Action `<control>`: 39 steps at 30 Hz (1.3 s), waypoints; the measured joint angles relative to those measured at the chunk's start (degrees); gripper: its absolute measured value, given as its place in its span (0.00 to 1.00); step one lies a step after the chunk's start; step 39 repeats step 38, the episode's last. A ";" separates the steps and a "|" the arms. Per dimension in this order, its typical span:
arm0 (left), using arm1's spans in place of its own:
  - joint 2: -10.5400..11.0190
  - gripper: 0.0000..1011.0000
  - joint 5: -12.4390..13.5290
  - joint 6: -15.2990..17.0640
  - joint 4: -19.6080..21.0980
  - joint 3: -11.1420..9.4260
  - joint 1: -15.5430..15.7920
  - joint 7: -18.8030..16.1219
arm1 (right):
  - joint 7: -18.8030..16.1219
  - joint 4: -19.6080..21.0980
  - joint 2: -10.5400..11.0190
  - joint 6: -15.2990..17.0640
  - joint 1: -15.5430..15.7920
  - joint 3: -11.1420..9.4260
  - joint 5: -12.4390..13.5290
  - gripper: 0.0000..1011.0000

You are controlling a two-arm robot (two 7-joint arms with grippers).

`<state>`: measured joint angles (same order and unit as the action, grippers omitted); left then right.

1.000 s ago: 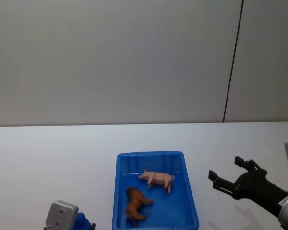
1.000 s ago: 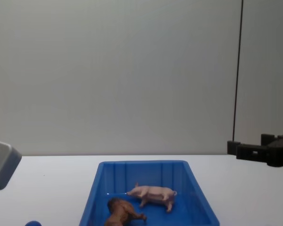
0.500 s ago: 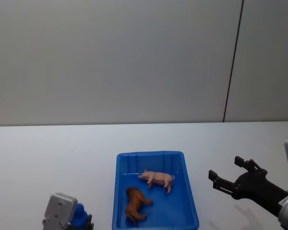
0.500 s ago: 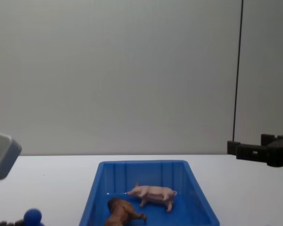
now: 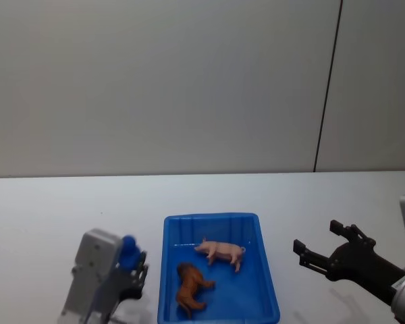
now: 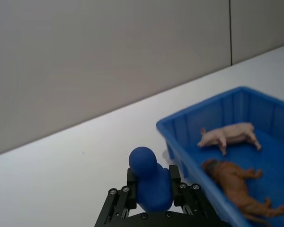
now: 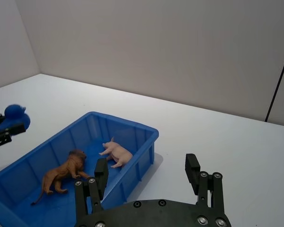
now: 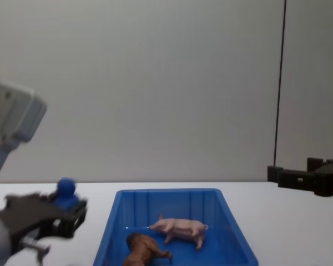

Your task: Pick up the two dolls from the table and place them into the box.

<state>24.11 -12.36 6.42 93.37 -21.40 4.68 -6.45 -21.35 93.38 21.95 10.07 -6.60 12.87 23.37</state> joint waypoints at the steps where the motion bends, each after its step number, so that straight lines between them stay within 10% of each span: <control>1: -0.23 0.39 0.38 -0.21 0.00 0.00 0.36 0.48 | 0.00 0.00 0.00 0.00 0.00 0.00 0.00 0.99; 7: -2.43 0.36 2.52 -1.58 -0.44 -0.29 3.35 3.71 | 0.00 0.00 0.00 0.00 0.00 0.00 0.00 0.99; 24: -8.43 0.93 5.07 -5.20 -4.75 -2.36 9.58 13.05 | 0.00 0.00 0.00 0.00 0.00 0.00 -0.01 0.99; 39: -8.54 0.99 4.28 -7.54 -3.99 -2.17 9.54 14.28 | 0.00 0.00 0.00 0.00 0.00 0.00 0.00 0.99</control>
